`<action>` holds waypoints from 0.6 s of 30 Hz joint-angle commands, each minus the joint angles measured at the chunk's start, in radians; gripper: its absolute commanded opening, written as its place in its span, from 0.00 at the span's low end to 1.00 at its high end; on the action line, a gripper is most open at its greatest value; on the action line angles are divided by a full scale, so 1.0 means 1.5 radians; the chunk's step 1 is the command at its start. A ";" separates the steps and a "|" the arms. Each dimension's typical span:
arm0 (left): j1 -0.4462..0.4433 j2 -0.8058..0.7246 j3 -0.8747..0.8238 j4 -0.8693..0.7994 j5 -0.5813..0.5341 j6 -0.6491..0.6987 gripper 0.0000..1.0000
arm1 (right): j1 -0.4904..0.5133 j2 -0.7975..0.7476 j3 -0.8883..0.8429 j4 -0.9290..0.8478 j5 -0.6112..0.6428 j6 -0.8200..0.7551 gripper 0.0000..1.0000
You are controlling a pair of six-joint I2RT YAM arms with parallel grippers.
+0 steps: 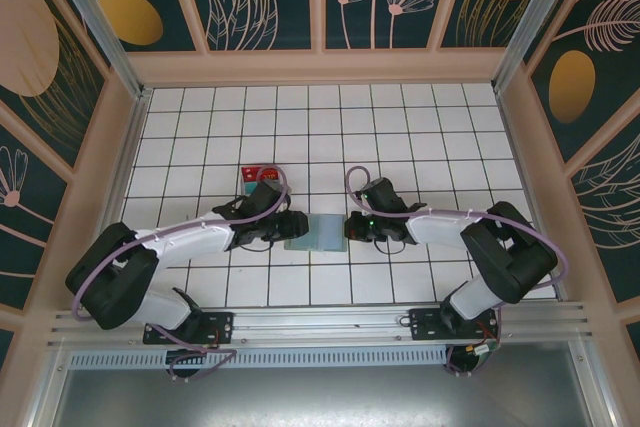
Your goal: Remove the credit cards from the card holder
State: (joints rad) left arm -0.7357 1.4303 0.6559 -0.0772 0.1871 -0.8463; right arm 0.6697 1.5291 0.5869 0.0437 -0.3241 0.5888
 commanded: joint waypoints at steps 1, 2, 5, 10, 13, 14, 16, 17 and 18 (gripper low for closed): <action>-0.004 0.020 0.003 0.005 0.002 0.011 0.46 | 0.008 0.023 -0.003 -0.026 0.002 -0.003 0.00; -0.003 0.023 0.003 0.003 -0.001 0.012 0.46 | 0.008 0.024 -0.003 -0.027 0.002 -0.003 0.00; -0.004 0.031 0.005 -0.009 -0.017 0.011 0.46 | 0.007 0.026 -0.002 -0.027 0.001 -0.004 0.00; -0.004 0.046 0.002 -0.006 -0.010 0.014 0.46 | 0.007 0.029 -0.002 -0.024 -0.002 -0.004 0.00; -0.004 0.053 0.003 -0.010 -0.015 0.016 0.46 | 0.008 0.028 -0.003 -0.023 -0.004 -0.002 0.00; -0.004 0.054 0.003 -0.012 -0.016 0.016 0.46 | 0.007 0.028 -0.003 -0.022 -0.004 -0.001 0.00; -0.004 0.060 0.007 -0.022 -0.024 0.018 0.46 | 0.008 0.029 -0.005 -0.021 -0.004 0.000 0.00; -0.005 0.062 0.008 -0.026 -0.029 0.019 0.46 | 0.008 0.028 -0.005 -0.020 -0.005 0.000 0.00; -0.005 0.062 0.010 -0.031 -0.033 0.020 0.46 | 0.008 0.029 -0.005 -0.020 -0.006 0.000 0.00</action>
State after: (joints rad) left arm -0.7372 1.5017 0.6575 -0.0803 0.1680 -0.8387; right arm 0.6697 1.5364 0.5877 0.0540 -0.3344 0.5892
